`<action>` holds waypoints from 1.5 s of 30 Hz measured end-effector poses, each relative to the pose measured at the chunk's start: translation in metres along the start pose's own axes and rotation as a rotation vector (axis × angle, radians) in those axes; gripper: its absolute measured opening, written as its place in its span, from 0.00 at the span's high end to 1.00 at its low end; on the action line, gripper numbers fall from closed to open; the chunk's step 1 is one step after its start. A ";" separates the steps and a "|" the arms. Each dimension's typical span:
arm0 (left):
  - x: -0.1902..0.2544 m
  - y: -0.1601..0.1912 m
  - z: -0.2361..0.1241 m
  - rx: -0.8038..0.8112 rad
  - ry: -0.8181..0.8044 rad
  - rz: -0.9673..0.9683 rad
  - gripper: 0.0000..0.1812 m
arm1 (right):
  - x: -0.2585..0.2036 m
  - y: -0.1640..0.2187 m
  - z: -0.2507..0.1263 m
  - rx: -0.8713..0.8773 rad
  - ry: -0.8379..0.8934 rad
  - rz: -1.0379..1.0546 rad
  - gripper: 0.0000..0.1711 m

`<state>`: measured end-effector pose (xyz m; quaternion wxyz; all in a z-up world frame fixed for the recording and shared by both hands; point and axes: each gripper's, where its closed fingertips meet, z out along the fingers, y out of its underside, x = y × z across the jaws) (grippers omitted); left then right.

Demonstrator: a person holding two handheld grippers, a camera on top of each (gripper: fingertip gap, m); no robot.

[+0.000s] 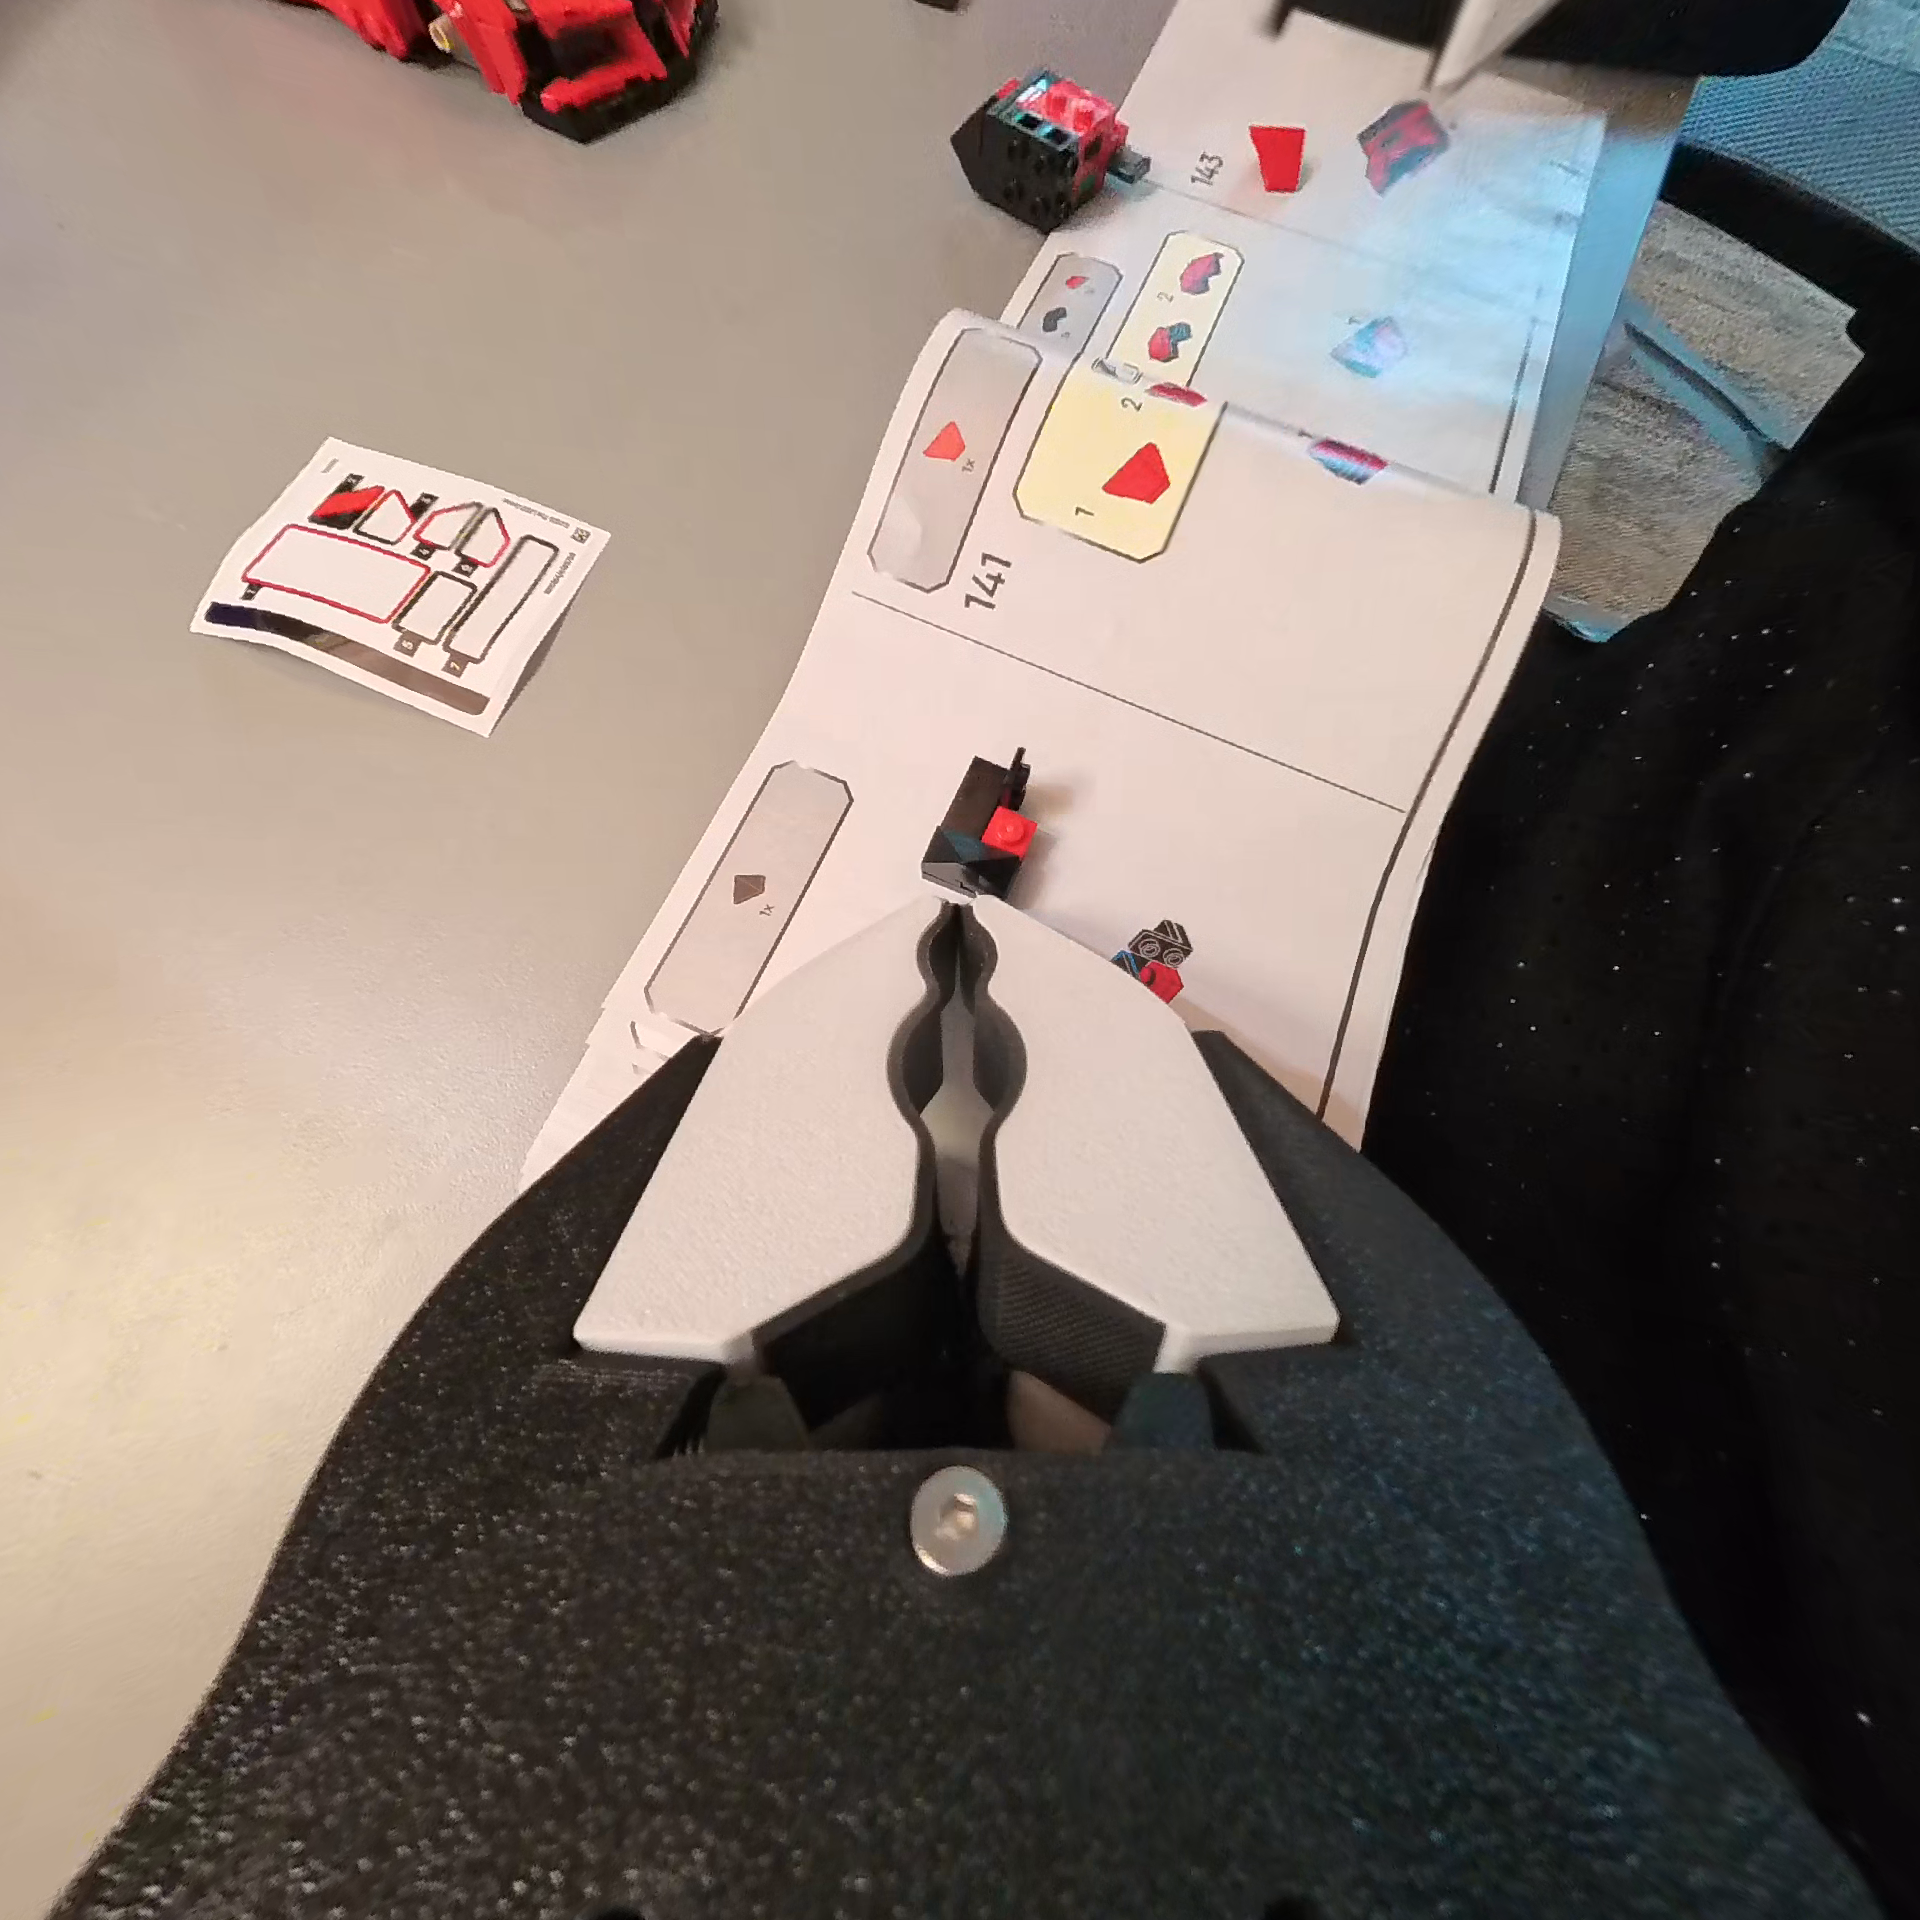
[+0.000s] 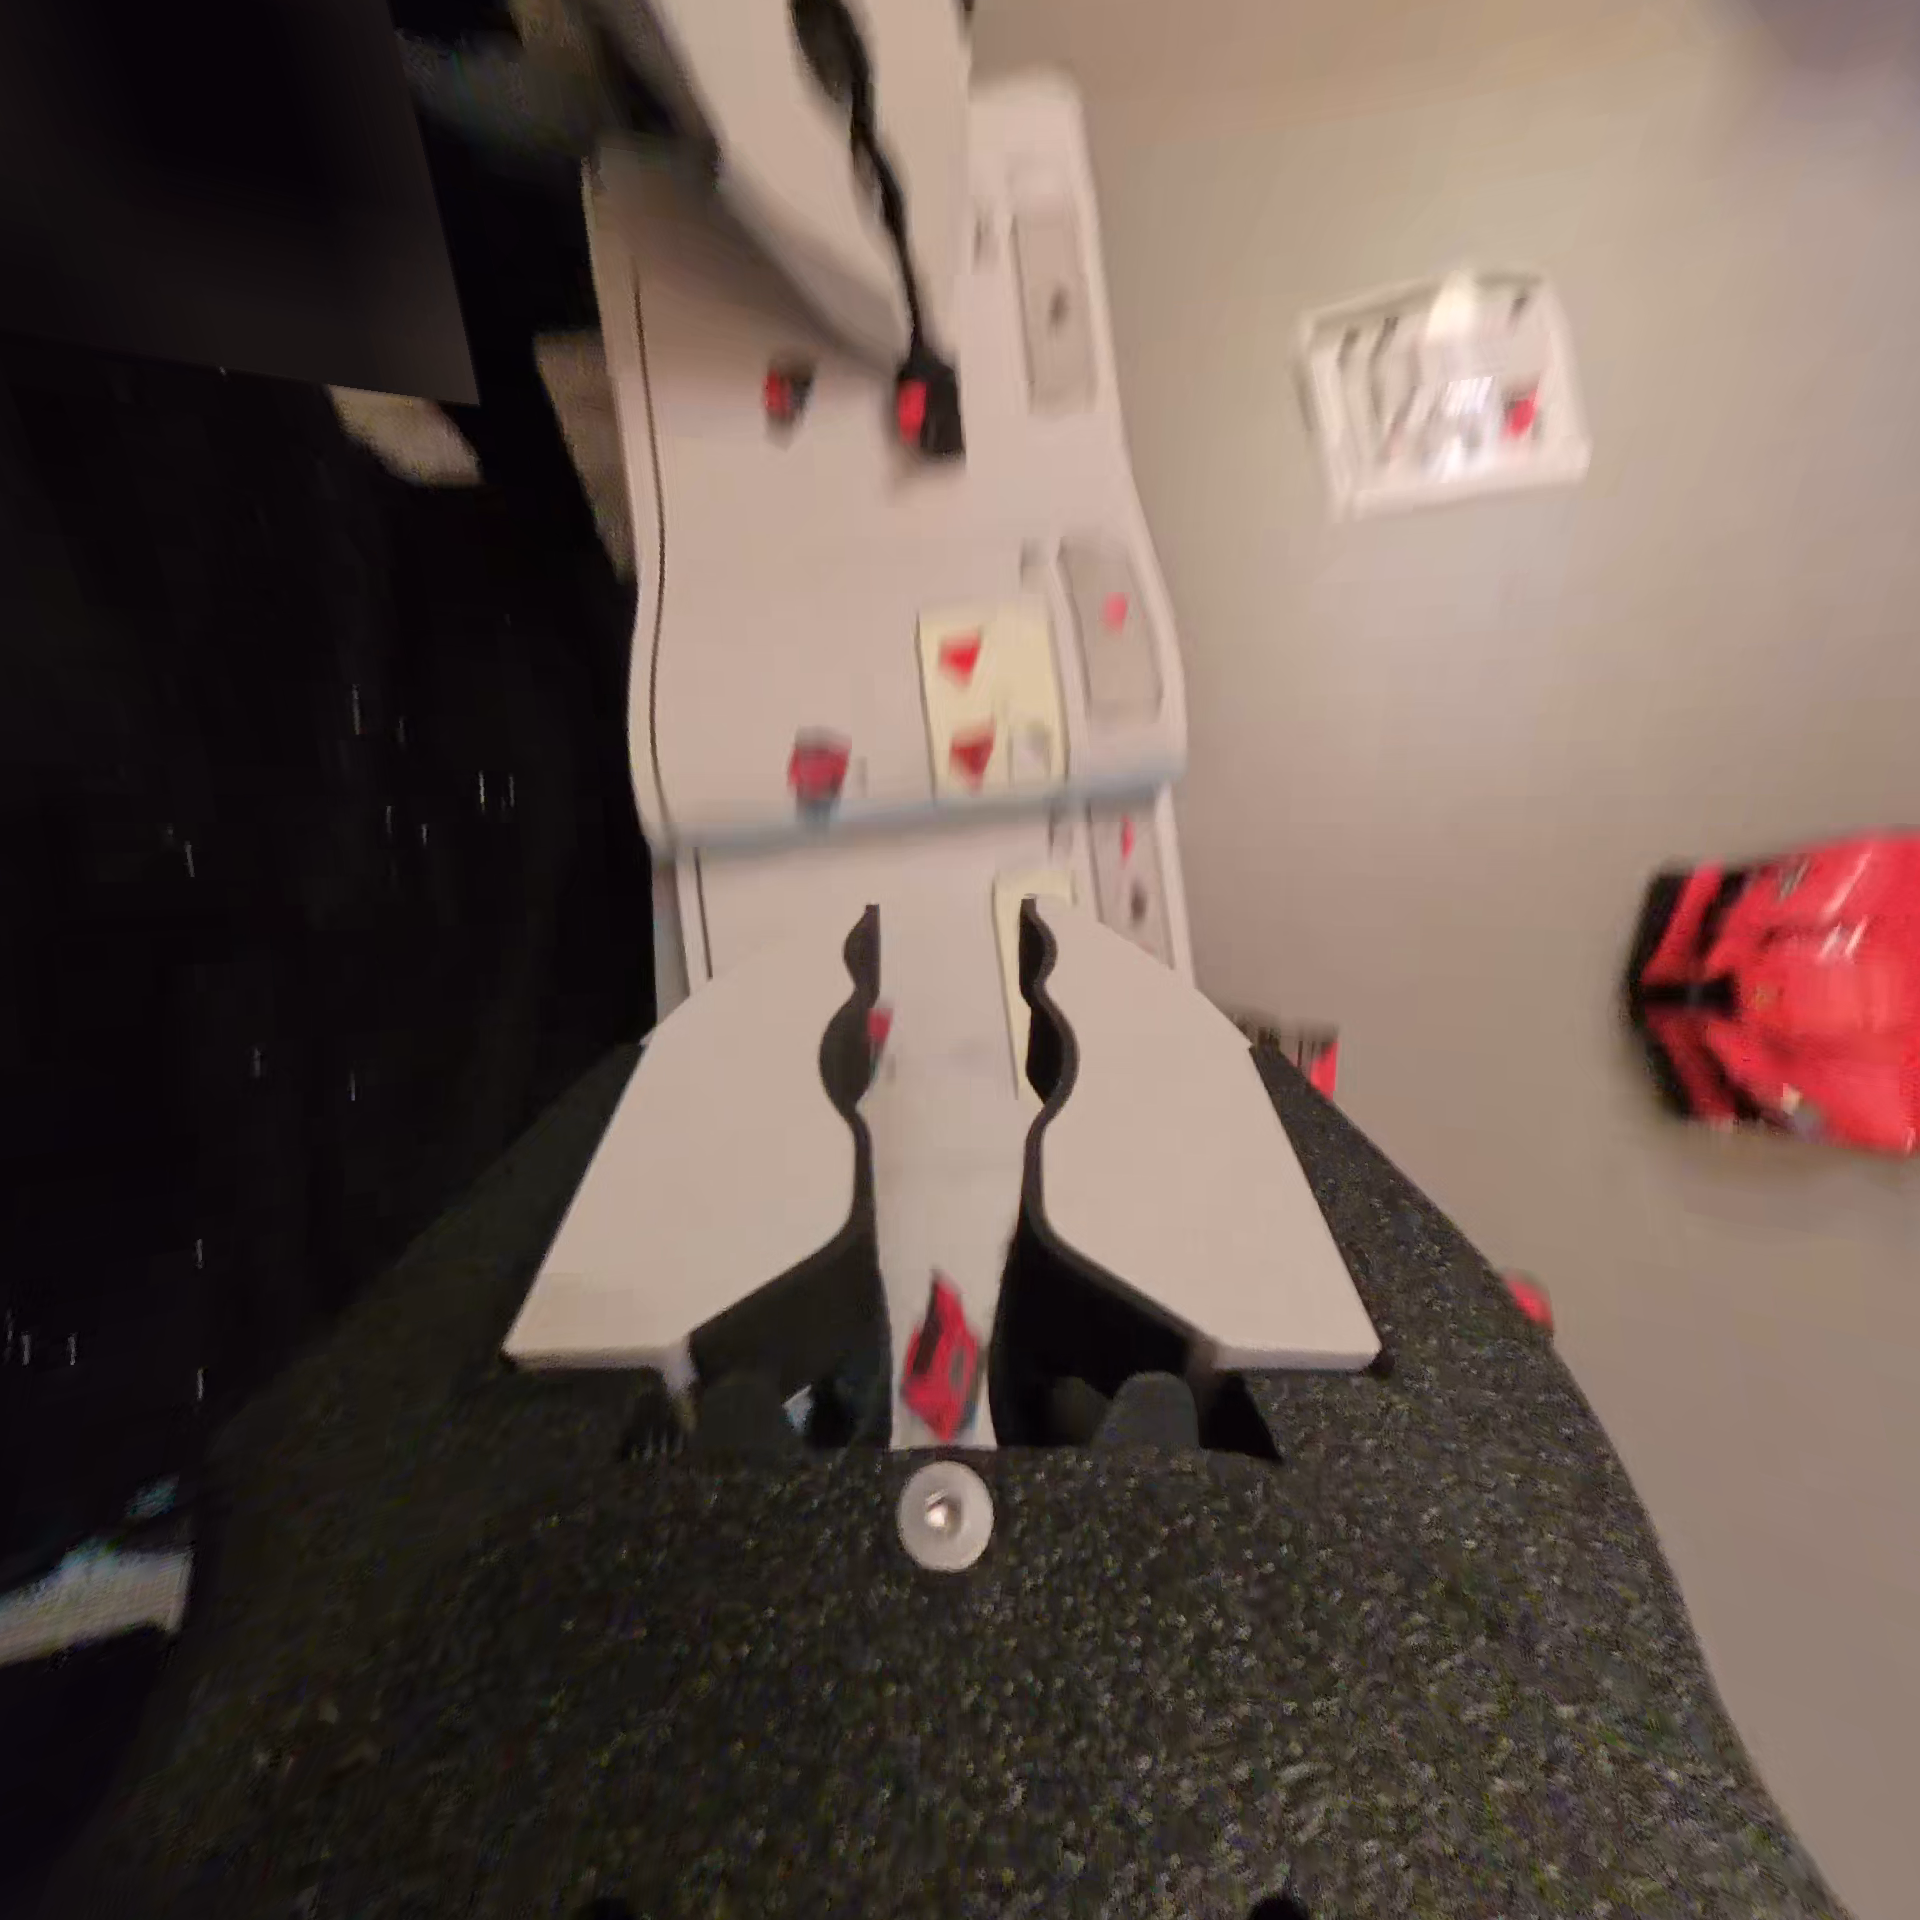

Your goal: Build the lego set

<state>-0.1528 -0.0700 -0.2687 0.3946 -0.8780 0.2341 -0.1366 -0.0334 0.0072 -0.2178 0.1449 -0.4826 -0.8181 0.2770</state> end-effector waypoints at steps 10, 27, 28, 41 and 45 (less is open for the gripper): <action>-0.004 -0.004 -0.015 0.048 -0.034 -0.078 0.99 | -0.002 0.071 -0.015 -0.163 -0.057 -0.212 0.85; -0.005 -0.002 -0.020 0.076 -0.102 -0.089 0.99 | 0.029 0.088 -0.008 -0.179 0.122 0.397 0.86; -0.006 -0.002 -0.020 0.082 -0.101 -0.092 0.99 | 0.028 0.090 -0.007 -0.176 0.129 0.442 0.86; -0.004 -0.004 -0.014 0.066 -0.081 -0.055 0.99 | 0.028 0.096 0.001 -0.255 0.185 0.374 0.91; -0.003 -0.004 -0.012 0.064 -0.072 -0.044 0.99 | 0.028 0.087 -0.003 -0.242 0.156 0.326 0.92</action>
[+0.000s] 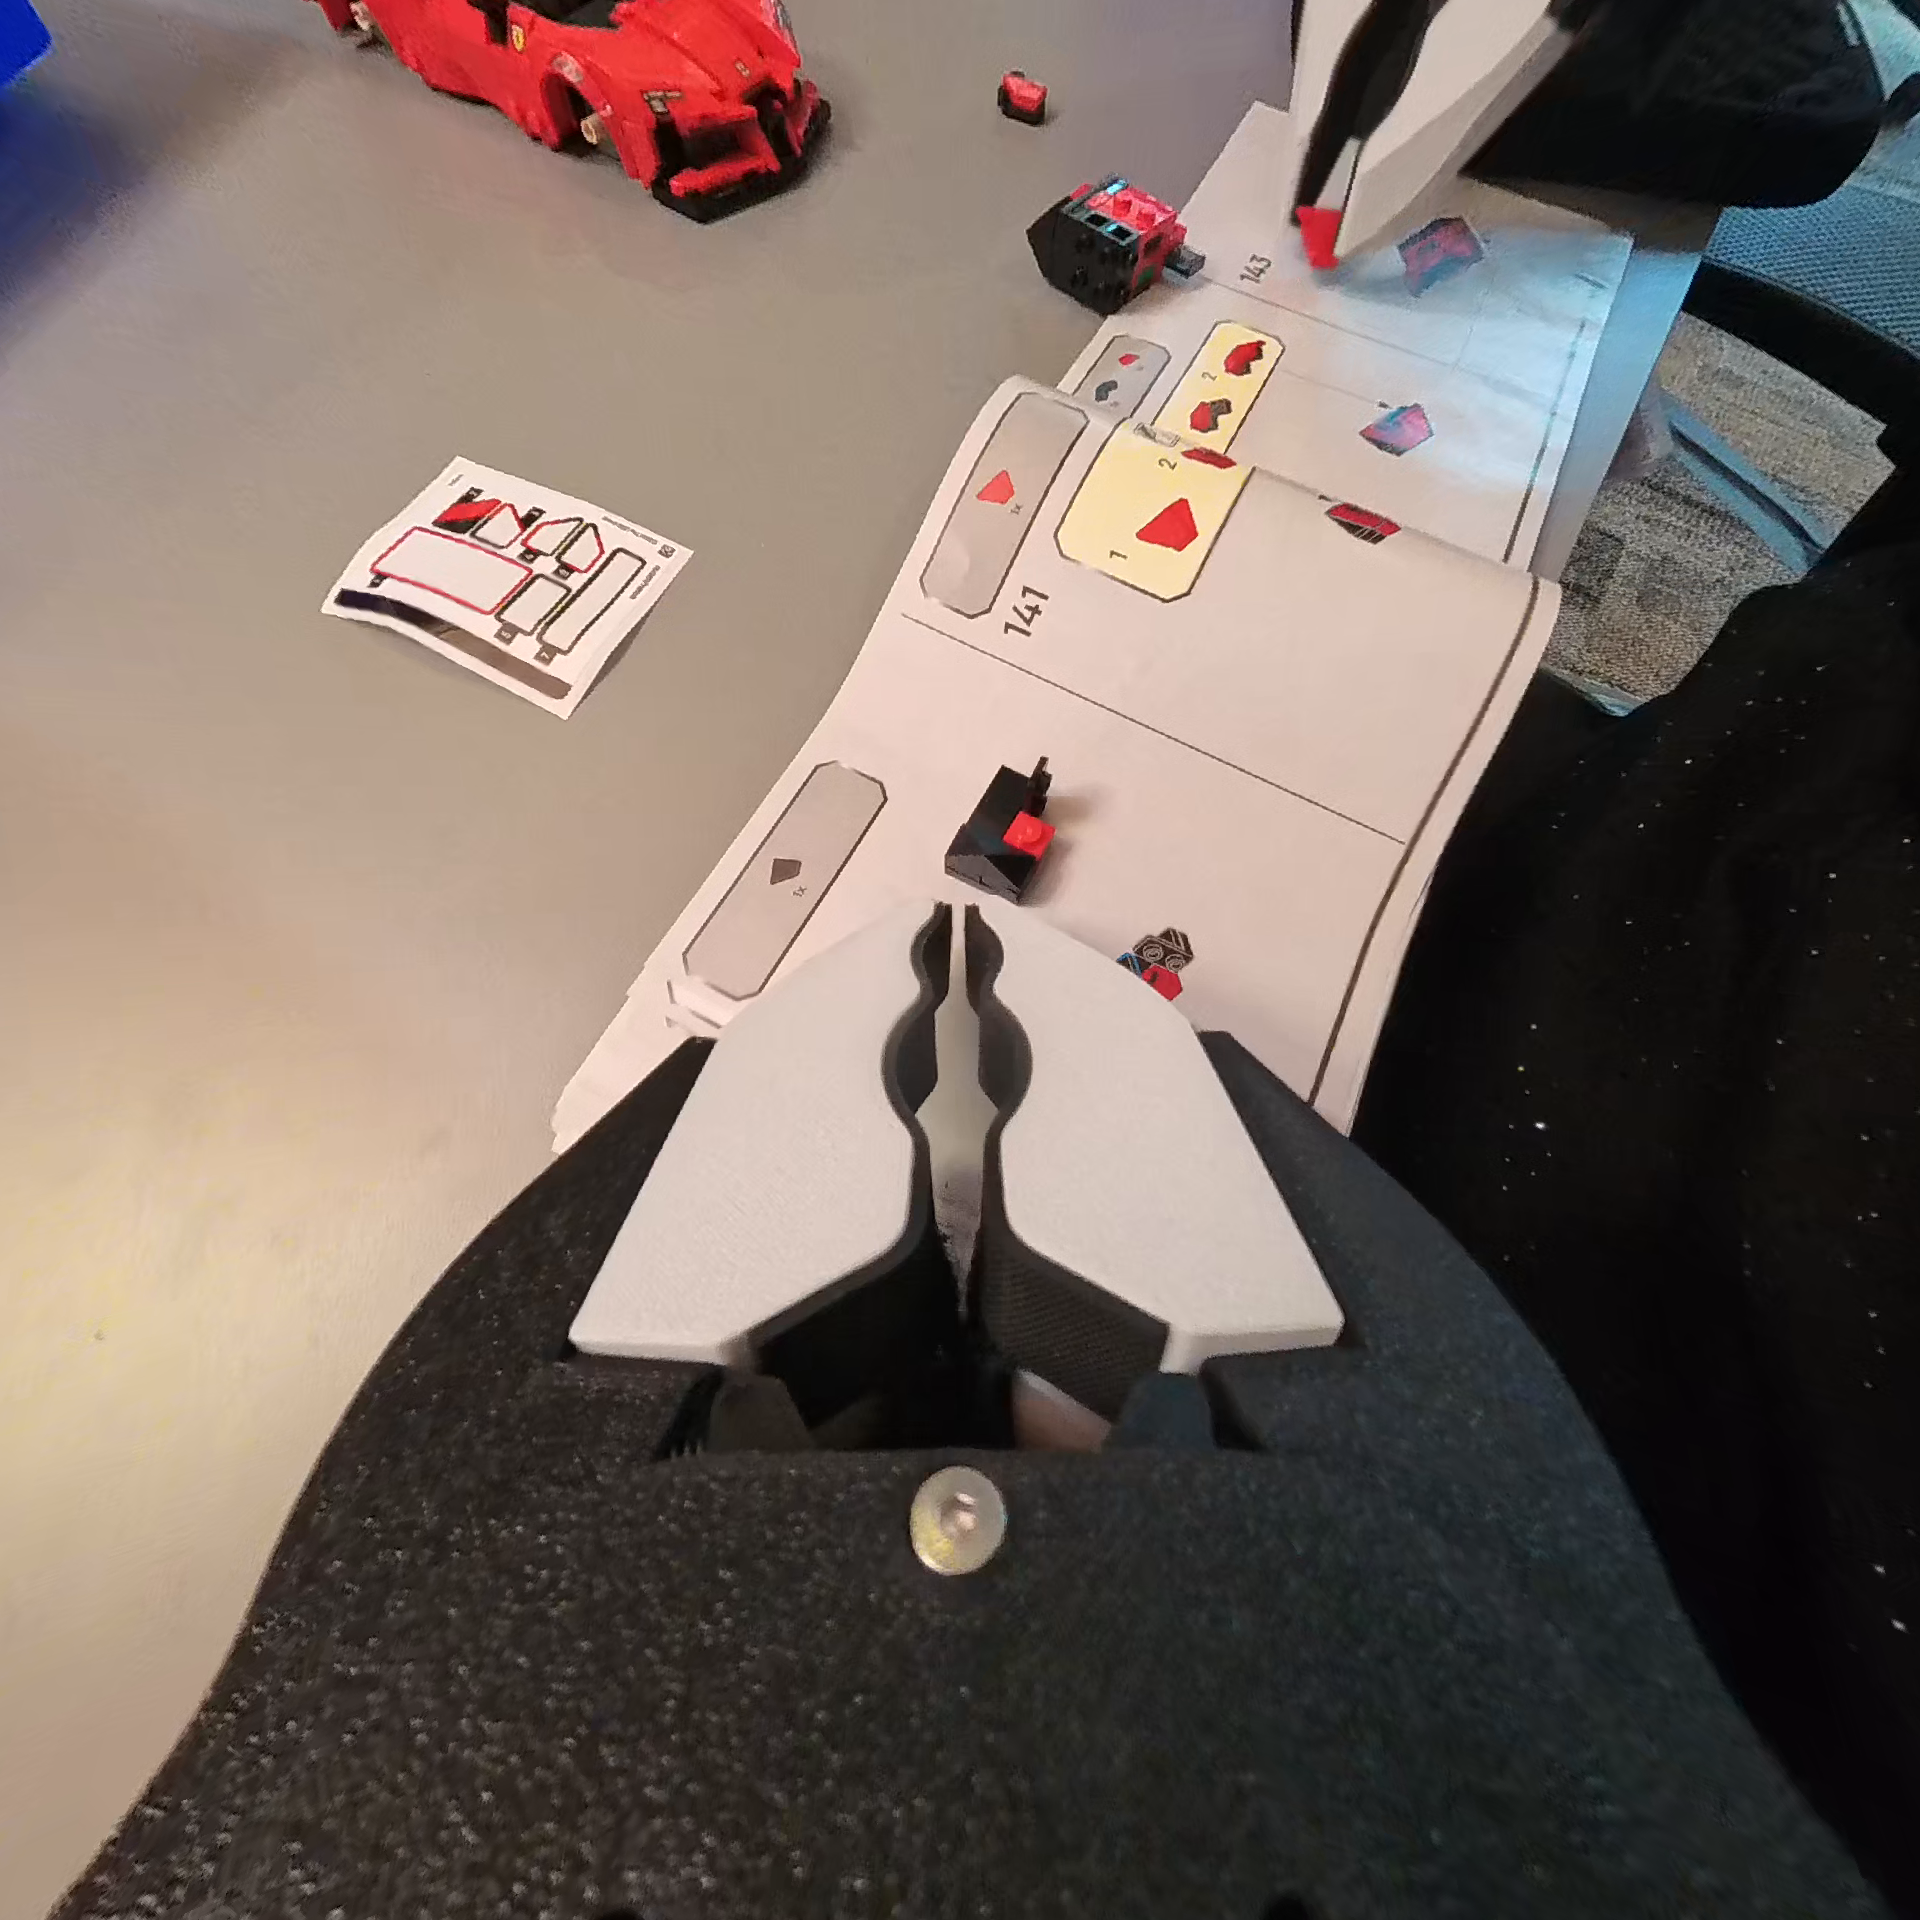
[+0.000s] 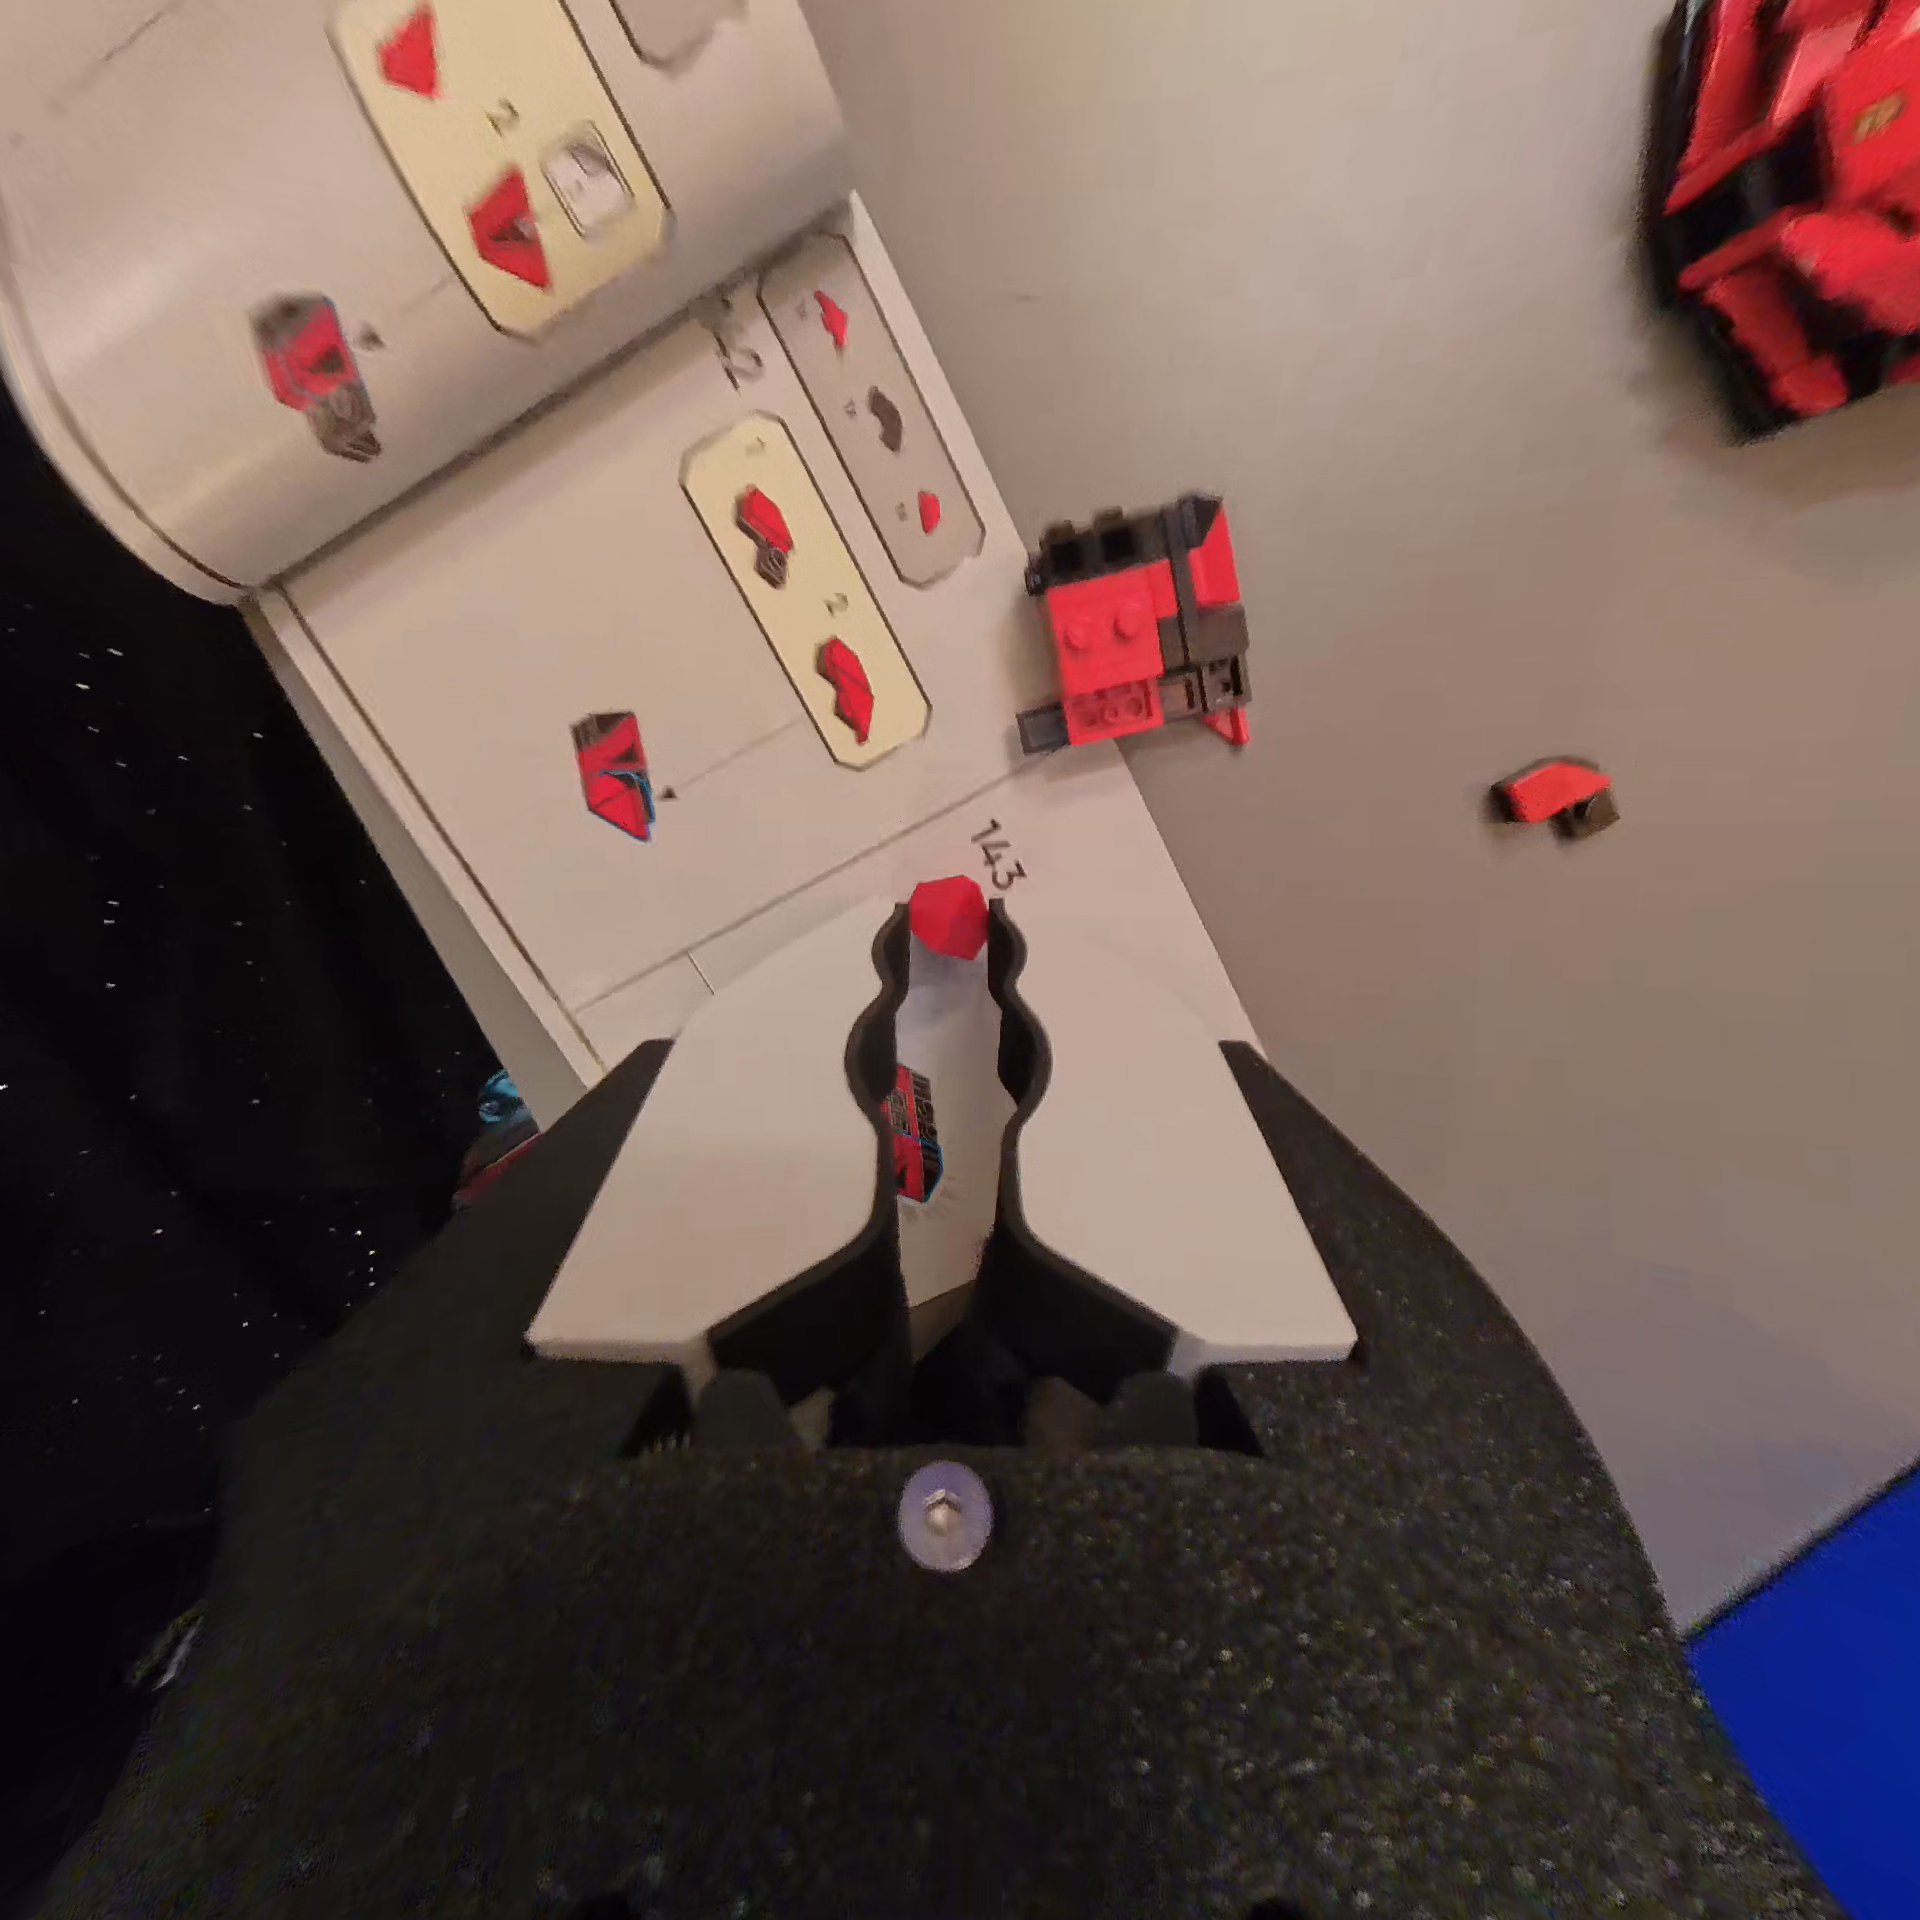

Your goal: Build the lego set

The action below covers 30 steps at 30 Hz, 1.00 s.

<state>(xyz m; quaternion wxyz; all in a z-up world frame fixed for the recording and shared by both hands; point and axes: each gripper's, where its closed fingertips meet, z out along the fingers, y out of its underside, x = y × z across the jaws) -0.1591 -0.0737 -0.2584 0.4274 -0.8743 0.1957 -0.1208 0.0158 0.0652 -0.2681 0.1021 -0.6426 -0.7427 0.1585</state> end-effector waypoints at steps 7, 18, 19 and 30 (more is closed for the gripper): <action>0.000 -0.002 0.002 0.007 0.011 0.005 0.99 | -0.070 -0.113 -0.015 0.379 -0.190 -0.363 0.92; 0.002 -0.005 0.002 0.027 0.042 0.001 0.99 | -0.110 -0.173 0.053 0.266 -0.278 -0.582 0.92; 0.002 -0.005 0.002 0.028 0.046 0.001 0.99 | -0.109 -0.174 0.054 0.258 -0.278 -0.584 0.92; 0.005 0.002 0.007 -0.033 0.057 0.019 0.99 | -0.108 -0.171 0.064 0.125 -0.298 -0.669 0.92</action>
